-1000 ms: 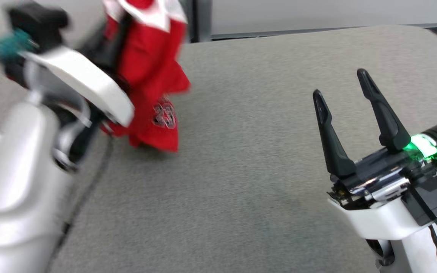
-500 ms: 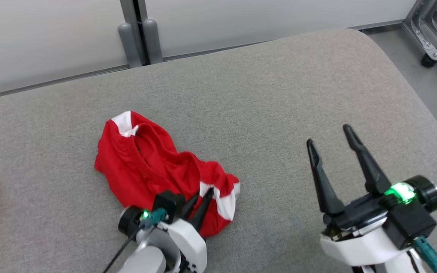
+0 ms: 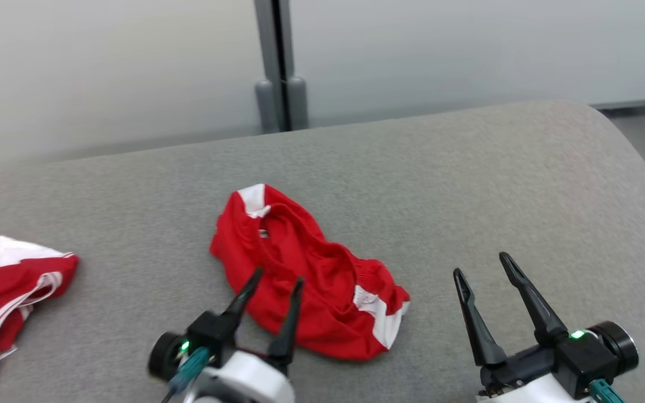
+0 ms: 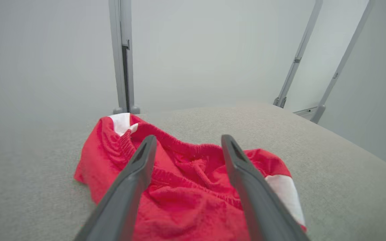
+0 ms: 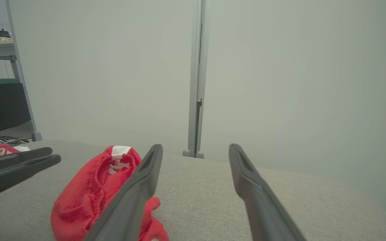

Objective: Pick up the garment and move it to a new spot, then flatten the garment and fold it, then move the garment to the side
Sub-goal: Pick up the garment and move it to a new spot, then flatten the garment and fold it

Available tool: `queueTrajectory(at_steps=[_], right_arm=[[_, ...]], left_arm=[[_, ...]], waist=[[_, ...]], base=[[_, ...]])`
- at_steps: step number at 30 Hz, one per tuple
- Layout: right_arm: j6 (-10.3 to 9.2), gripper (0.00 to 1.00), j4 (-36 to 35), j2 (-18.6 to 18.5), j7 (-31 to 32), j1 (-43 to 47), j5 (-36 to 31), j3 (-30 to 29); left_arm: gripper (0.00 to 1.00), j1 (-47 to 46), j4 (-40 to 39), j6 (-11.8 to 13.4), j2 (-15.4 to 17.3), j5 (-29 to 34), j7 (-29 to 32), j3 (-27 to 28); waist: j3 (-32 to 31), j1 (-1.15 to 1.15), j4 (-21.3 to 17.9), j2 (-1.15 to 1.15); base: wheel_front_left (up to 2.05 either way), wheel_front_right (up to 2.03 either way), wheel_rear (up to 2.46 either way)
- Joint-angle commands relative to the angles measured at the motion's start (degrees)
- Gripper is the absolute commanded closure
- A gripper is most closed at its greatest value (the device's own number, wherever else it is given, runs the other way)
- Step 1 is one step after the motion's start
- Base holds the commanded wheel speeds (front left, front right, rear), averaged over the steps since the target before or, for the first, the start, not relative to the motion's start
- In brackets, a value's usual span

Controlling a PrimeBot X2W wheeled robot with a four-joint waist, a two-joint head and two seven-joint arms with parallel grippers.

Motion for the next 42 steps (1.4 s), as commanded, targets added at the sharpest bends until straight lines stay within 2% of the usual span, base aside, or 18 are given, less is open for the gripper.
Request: queueTrajectory(at_steps=[1, 4, 7, 10, 13, 19, 29, 42], right_arm=[[-0.12, 0.00, 0.71, 0.24, -0.07, 1.29, 0.16, -1.14], [-0.12, 0.00, 1.75, 0.90, -0.08, 2.65, -0.15, -3.29], [-0.12, 0.00, 1.78, 1.60, -0.08, 3.93, -0.58, -4.81], [-0.12, 0.00, 1.20, 2.04, -0.08, 5.63, 0.65, -8.30], [-0.11, 0.00, 1.58, 2.51, -0.08, 7.28, -0.34, -8.94], [-0.12, 0.00, 2.20, 2.56, -0.07, 9.00, 0.77, -8.69], [-0.12, 0.00, 2.90, 2.58, -0.07, 8.94, 0.55, -8.30], [-0.12, 0.00, 3.02, 2.59, -0.08, 9.42, 1.29, -8.56]], left_arm=[[0.00, 3.61, -2.47, 0.74, 0.95, 1.32, -0.07, 2.45], [0.00, 8.40, -7.22, 1.47, 1.02, 4.61, -0.08, 6.40], [0.00, 13.38, -13.85, 0.18, 0.51, 6.78, -0.08, 11.21], [0.00, 17.62, -17.72, -0.03, 0.08, 10.26, -0.07, 14.61], [0.00, 20.81, -19.90, 0.50, -0.43, 12.84, -0.08, 16.52], [0.00, 22.90, -20.94, 0.97, -0.53, 17.56, -0.08, 15.88], [0.00, 22.25, -19.68, 2.65, -0.55, 16.20, -0.09, 16.58], [0.00, 21.83, -18.40, 2.81, -0.56, 15.36, -0.08, 15.94]], waist=[[-2.79, 0.00, 3.39, 0.00], [-4.15, 0.00, 5.18, 0.00], [-5.06, 0.00, 6.52, 0.00], [-5.92, 0.00, 7.23, 0.00], [-6.44, 0.00, 7.43, 0.00], [-6.98, 0.00, 7.52, 0.00], [-7.88, 0.00, 8.31, 0.00], [-8.39, 0.00, 9.81, 0.00]], base=[[0.00, 0.00, 0.00], [0.00, 0.00, 0.00], [0.00, 0.00, 0.00], [0.00, 0.00, 0.00], [0.00, 0.00, 0.00], [0.00, 0.00, 0.00], [0.00, 0.00, 0.00], [0.00, 0.00, 0.00]])
